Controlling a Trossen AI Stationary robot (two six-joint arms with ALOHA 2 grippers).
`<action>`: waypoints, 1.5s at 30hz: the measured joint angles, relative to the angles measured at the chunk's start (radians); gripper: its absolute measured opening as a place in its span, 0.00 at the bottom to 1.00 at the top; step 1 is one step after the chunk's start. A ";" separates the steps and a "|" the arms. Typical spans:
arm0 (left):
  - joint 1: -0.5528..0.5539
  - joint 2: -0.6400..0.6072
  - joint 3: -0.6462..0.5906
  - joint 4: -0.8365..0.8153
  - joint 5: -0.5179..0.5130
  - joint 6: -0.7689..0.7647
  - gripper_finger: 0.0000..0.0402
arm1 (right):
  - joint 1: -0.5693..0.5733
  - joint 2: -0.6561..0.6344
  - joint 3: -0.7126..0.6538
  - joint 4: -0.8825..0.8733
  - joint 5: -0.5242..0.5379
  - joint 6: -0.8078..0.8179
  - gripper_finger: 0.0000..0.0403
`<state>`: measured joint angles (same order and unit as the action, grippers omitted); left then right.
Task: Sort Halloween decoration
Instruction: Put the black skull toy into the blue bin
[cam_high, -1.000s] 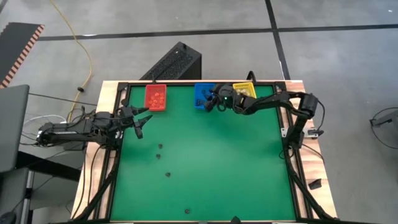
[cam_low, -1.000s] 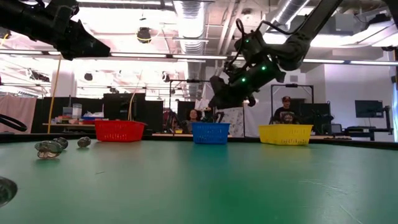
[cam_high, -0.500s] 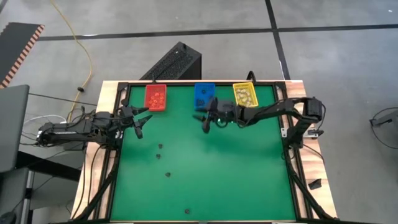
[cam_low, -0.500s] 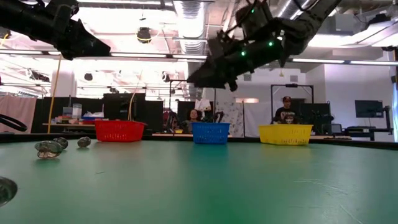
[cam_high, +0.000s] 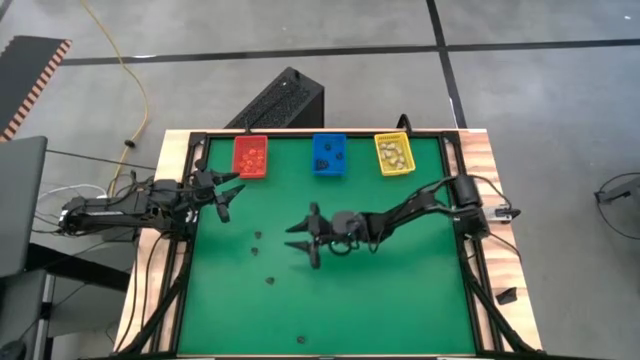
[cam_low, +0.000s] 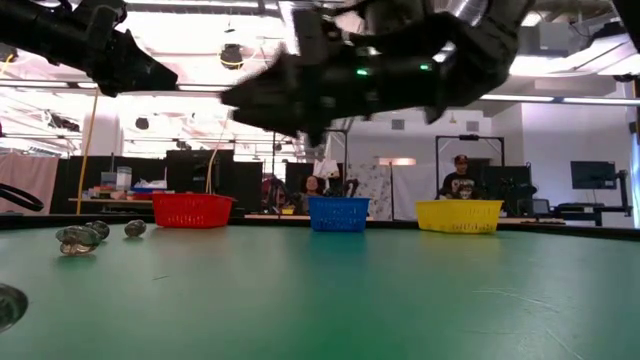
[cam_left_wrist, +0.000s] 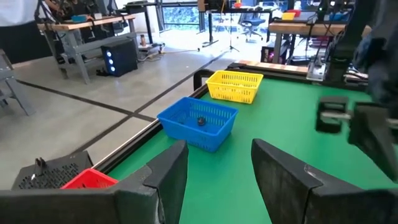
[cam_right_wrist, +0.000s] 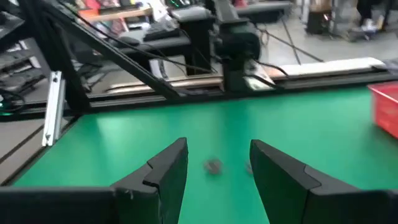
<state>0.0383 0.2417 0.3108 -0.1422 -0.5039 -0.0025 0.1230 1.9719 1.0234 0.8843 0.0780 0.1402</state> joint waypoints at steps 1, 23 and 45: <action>0.000 0.000 0.000 -0.001 0.001 -0.001 0.42 | 0.010 0.026 0.028 0.000 0.000 -0.013 0.51; 0.000 0.000 0.000 -0.003 0.000 0.002 0.42 | 0.095 0.426 0.639 -0.444 -0.106 -0.136 0.62; 0.000 0.000 0.000 -0.008 -0.001 -0.006 0.42 | 0.129 0.486 0.638 -0.495 -0.101 -0.058 0.65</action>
<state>0.0383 0.2420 0.3111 -0.1507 -0.5045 -0.0088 0.2519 2.4577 1.6615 0.3896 -0.0227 0.0822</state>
